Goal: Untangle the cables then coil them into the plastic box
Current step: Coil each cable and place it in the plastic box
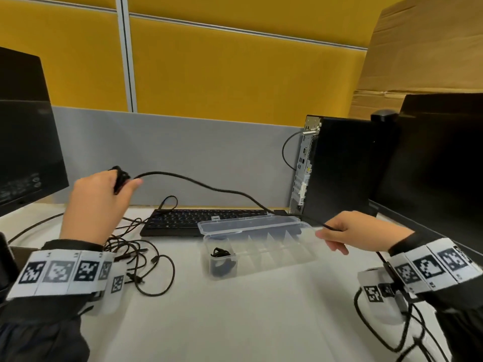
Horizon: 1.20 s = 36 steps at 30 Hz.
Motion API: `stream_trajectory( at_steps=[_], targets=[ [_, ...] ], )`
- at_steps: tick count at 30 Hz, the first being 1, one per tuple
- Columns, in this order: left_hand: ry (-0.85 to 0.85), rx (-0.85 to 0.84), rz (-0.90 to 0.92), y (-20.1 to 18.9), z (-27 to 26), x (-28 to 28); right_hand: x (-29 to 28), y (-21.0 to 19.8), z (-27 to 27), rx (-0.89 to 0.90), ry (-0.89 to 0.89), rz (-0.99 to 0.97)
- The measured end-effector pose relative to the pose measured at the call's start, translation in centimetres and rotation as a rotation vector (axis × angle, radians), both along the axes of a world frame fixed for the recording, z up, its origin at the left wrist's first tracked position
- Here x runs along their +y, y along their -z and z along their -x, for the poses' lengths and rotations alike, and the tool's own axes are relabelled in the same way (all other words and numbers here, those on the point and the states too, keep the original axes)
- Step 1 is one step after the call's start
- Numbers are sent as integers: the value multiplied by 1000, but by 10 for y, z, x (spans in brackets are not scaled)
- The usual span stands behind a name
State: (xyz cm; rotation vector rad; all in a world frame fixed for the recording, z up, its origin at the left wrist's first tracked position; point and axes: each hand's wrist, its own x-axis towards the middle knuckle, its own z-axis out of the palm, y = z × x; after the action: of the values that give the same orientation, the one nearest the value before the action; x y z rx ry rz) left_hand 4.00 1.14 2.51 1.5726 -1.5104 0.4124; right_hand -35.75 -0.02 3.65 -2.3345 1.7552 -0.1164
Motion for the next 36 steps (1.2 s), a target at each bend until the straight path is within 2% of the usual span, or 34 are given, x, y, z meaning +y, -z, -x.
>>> stream_trajectory(
  at_steps=[7,11,16,18,21,23,27,30,33,36],
  targets=[
    [-145,106,-3,1,-28,-1,-4,-9,3,-3,136,53],
    [-125,69,-90,5,-14,-4,-12,-6,5,-65,232,24],
    [-26,147,-206,10,4,-11,-21,-15,-3,-206,316,160],
    [112,238,-241,10,21,-9,-24,-16,-14,-306,290,198],
    [473,619,-291,7,59,-4,-29,-19,-31,-461,224,171],
    [650,733,-365,11,88,2,-29,-23,-41,-649,155,101],
    [801,638,-632,40,134,10,-19,-38,-56,-1024,13,-81],
    [863,644,-792,59,152,10,-12,-49,-64,-1236,-75,-205],
    [873,698,-884,69,164,8,-8,-57,-74,-1364,-216,-304],
    [841,601,-994,77,171,4,-3,-63,-86,-1398,-357,-321]
  ],
)
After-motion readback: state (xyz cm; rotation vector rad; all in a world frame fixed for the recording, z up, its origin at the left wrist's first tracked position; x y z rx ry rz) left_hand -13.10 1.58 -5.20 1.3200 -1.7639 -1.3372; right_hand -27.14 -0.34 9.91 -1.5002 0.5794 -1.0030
